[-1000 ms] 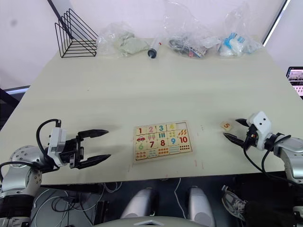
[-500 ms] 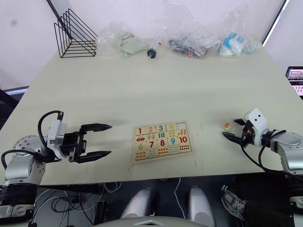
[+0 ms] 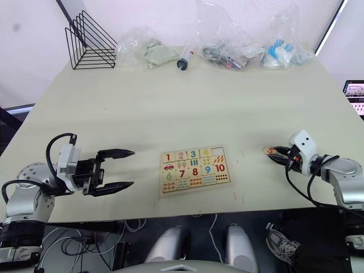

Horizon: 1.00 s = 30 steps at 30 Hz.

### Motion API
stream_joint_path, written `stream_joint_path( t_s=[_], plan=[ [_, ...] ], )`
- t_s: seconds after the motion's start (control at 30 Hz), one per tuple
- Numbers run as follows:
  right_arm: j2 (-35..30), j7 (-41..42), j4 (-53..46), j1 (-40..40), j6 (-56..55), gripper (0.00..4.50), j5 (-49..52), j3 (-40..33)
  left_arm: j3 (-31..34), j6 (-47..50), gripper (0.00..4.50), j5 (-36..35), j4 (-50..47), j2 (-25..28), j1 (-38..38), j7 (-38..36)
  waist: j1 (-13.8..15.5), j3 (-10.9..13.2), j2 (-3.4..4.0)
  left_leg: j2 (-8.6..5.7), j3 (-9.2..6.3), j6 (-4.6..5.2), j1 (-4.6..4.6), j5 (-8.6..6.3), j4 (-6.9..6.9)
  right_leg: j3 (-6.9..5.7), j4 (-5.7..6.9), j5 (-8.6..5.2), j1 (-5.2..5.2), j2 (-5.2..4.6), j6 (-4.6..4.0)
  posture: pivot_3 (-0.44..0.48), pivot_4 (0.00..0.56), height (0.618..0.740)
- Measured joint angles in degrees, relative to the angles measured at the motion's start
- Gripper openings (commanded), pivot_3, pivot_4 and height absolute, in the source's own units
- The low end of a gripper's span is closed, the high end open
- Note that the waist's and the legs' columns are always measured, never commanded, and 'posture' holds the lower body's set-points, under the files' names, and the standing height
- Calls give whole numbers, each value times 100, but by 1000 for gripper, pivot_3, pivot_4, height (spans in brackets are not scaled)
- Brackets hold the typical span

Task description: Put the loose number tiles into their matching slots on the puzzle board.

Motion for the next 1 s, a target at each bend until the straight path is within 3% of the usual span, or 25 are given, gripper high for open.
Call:
stream_joint_path(
  t_s=[0.2,0.37,0.63,1.0],
  plan=[
    [-54,70,-200,50,54,854,-30,25,1,19,4500,-1,-77,13,109,9,5,1,1,1,-2,0,-1,0,0,-1,0,0,0,0,0,0,150,740],
    [-325,308,-845,-53,354,854,-172,459,2,31,4500,-1,-81,17,110,24,-2,6,9,2,-1,0,-1,0,0,0,0,0,-3,0,0,0,150,740],
    [-458,720,-1459,-1041,915,854,-383,1288,9,40,4500,0,-92,24,155,67,6,6,8,3,-9,0,-6,0,-1,-6,-3,0,-4,-2,0,0,150,740],
    [-54,1176,-1566,-2443,1527,854,-895,2615,35,48,4500,-9,-271,39,381,168,5,6,8,2,-16,-1,-12,0,-1,-11,-5,0,-8,-4,0,0,150,740]
  ],
)
